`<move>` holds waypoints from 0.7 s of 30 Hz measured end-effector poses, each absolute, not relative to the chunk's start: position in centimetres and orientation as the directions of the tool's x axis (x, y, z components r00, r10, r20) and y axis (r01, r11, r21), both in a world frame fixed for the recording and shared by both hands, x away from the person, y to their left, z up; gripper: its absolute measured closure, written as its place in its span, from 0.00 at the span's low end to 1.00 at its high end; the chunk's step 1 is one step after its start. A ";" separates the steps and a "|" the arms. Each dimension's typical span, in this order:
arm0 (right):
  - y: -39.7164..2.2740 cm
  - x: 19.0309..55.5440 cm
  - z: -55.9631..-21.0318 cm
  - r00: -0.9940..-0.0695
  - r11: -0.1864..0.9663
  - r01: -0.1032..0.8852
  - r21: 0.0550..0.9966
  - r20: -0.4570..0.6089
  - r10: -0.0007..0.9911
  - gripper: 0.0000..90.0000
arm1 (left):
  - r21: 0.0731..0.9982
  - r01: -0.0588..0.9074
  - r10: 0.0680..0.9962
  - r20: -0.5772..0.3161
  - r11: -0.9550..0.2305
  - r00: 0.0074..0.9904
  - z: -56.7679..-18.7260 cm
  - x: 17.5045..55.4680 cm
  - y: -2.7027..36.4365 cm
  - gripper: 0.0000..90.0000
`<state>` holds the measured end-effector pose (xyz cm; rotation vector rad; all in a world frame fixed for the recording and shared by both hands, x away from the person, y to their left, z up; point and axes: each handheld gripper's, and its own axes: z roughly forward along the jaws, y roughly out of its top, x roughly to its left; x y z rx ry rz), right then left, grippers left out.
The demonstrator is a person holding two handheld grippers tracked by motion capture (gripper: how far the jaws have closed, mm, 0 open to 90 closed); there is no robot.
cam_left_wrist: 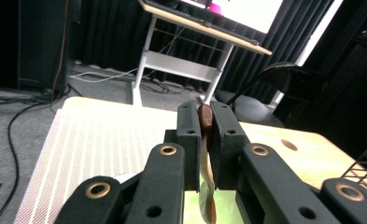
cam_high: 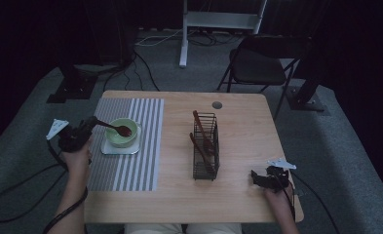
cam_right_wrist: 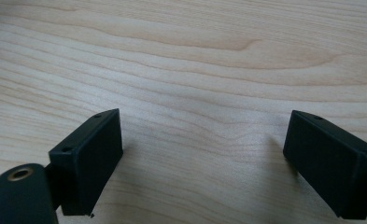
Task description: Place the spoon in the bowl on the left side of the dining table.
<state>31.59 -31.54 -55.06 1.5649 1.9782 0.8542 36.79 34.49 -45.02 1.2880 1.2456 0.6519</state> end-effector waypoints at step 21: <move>-31.5 31.6 -55.1 -0.235 0.153 0.676 0.720 0.014 0.972 0.12 | 0.884 0.369 0.895 -0.386 0.288 0.224 -47.7 36.6 35.8 0.86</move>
